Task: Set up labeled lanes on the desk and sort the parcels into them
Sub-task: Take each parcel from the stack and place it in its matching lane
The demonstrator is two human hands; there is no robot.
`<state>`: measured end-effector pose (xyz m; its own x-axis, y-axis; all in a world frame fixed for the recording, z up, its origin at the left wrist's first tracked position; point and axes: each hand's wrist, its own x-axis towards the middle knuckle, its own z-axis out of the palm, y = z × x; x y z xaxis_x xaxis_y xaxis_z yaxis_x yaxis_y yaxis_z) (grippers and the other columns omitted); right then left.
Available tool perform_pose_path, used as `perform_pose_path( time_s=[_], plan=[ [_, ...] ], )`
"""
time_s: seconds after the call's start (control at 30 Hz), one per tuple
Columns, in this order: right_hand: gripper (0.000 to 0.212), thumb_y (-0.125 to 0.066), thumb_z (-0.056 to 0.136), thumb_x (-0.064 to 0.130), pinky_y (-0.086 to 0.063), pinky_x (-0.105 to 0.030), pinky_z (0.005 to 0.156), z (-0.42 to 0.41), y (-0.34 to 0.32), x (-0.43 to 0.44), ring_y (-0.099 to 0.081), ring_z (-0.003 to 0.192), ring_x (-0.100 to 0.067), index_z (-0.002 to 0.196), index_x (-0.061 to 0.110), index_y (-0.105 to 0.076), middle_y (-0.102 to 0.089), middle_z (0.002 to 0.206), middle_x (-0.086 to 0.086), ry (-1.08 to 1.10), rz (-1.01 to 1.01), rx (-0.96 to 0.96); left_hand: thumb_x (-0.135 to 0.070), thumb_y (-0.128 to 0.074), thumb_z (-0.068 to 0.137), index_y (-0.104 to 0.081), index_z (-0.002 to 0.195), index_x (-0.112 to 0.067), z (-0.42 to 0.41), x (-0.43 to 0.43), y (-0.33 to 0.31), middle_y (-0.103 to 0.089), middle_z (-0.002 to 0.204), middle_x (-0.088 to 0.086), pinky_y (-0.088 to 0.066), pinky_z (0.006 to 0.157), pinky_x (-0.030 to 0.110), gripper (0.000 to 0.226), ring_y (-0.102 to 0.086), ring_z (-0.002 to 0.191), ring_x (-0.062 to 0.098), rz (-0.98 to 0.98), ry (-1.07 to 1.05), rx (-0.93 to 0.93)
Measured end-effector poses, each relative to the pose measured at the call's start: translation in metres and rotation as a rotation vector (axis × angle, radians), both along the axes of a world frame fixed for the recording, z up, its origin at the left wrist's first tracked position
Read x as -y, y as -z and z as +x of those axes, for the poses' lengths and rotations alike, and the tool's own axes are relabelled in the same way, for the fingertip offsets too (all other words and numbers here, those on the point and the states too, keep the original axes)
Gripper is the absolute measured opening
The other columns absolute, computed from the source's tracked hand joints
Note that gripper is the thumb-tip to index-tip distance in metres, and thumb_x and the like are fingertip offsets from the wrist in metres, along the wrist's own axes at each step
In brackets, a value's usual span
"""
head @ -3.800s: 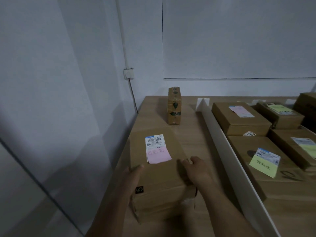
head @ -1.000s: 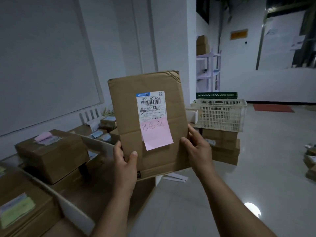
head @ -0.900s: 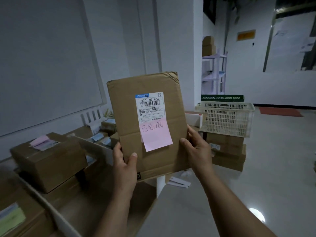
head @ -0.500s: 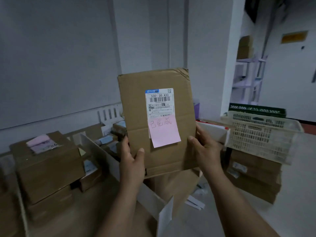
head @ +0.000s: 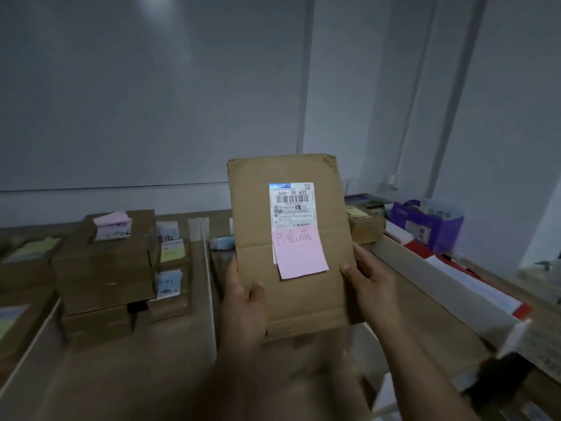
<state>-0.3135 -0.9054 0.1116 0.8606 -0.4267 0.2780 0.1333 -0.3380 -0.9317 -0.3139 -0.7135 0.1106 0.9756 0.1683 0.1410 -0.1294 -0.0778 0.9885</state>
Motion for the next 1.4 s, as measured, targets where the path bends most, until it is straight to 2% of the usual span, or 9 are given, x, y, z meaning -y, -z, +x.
perform_pose_path(
  time_s=[0.13, 0.27, 0.37, 0.5, 0.67, 0.87, 1.03, 1.23, 1.4],
  plan=[
    [0.042, -0.057, 0.092, 0.013, -0.043, -0.016, 0.076, 0.018, -0.003, 0.024, -0.055, 0.088, 0.010, 0.130, 0.032, -0.056, -0.057, 0.099, 0.030, -0.065, 0.006, 0.008, -0.012, -0.043, 0.097, -0.022, 0.148, -0.030, 0.003, 0.025, -0.015, -0.044, 0.142, -0.003, -0.041, 0.089, 0.028, 0.058, -0.052, 0.107, 0.011, 0.091, -0.064, -0.030],
    [0.041, -0.060, 0.089, 0.022, -0.049, -0.042, 0.094, 0.040, -0.009, 0.038, -0.059, 0.101, -0.008, 0.128, 0.036, -0.058, -0.064, 0.114, 0.012, -0.069, -0.027, -0.046, -0.014, -0.043, 0.097, -0.022, 0.148, -0.028, 0.014, 0.040, -0.028, -0.044, 0.142, -0.004, -0.033, 0.091, 0.024, 0.057, -0.047, 0.119, 0.017, 0.193, -0.109, -0.055],
    [0.042, -0.058, 0.083, 0.035, -0.049, -0.048, 0.093, 0.056, -0.014, 0.039, -0.061, 0.105, -0.019, 0.122, 0.050, -0.054, -0.068, 0.114, 0.007, -0.059, -0.096, -0.057, -0.016, -0.044, 0.096, -0.025, 0.147, -0.030, 0.027, 0.044, -0.035, -0.050, 0.135, -0.001, -0.036, 0.092, 0.026, 0.055, -0.050, 0.113, 0.020, 0.234, -0.152, -0.088],
    [0.039, -0.056, 0.091, 0.017, -0.048, -0.038, 0.091, 0.069, -0.020, 0.043, -0.060, 0.099, -0.017, 0.127, 0.033, -0.060, -0.067, 0.108, 0.005, -0.094, -0.070, -0.057, -0.018, -0.045, 0.096, -0.033, 0.142, -0.032, 0.040, 0.047, -0.038, -0.055, 0.120, -0.006, -0.043, 0.093, 0.030, 0.049, -0.051, 0.101, 0.017, 0.223, -0.156, -0.123],
    [0.037, -0.058, 0.089, 0.012, -0.046, -0.035, 0.095, 0.079, -0.016, 0.044, -0.061, 0.104, -0.015, 0.125, 0.021, -0.062, -0.066, 0.107, 0.006, -0.149, 0.032, -0.067, -0.018, -0.046, 0.096, -0.038, 0.140, -0.027, 0.048, 0.046, -0.036, -0.054, 0.126, -0.003, -0.037, 0.092, 0.029, 0.046, -0.047, 0.103, 0.015, 0.171, -0.148, -0.152],
    [0.043, -0.059, 0.089, 0.016, -0.039, -0.022, 0.077, 0.084, -0.016, 0.038, -0.053, 0.098, -0.010, 0.131, 0.026, -0.055, -0.060, 0.109, 0.009, -0.174, 0.071, -0.069, -0.024, -0.049, 0.094, -0.038, 0.141, -0.028, 0.058, 0.046, -0.035, -0.054, 0.122, -0.004, -0.041, 0.095, 0.035, 0.048, -0.047, 0.104, 0.018, 0.130, -0.151, -0.184],
    [0.050, -0.059, 0.090, 0.020, -0.037, -0.024, 0.087, 0.091, -0.011, 0.028, -0.050, 0.101, -0.011, 0.139, 0.020, -0.048, -0.055, 0.111, 0.008, -0.178, 0.105, -0.098, -0.032, -0.049, 0.095, -0.042, 0.139, -0.026, 0.060, 0.046, -0.028, -0.043, 0.106, -0.009, -0.040, 0.094, 0.036, 0.045, -0.042, 0.098, 0.014, 0.125, -0.177, -0.208],
    [0.049, -0.057, 0.091, 0.022, -0.036, -0.024, 0.082, 0.091, -0.018, 0.025, -0.050, 0.098, -0.012, 0.139, 0.021, -0.047, -0.059, 0.125, -0.001, -0.175, 0.031, -0.120, -0.031, -0.050, 0.095, -0.042, 0.139, -0.022, 0.064, 0.042, -0.030, -0.052, 0.123, -0.002, -0.037, 0.086, 0.029, 0.045, -0.044, 0.100, 0.013, 0.145, -0.156, -0.189],
    [0.059, -0.059, 0.091, 0.030, -0.035, -0.035, 0.103, 0.080, -0.033, 0.016, -0.041, 0.131, -0.021, 0.145, 0.019, -0.037, -0.042, 0.146, -0.002, -0.063, -0.234, -0.109, -0.039, -0.053, 0.092, -0.034, 0.143, -0.027, 0.057, 0.029, -0.030, -0.048, 0.138, -0.001, -0.039, 0.101, 0.036, 0.056, -0.047, 0.119, 0.022, 0.133, -0.182, -0.158]
  ],
)
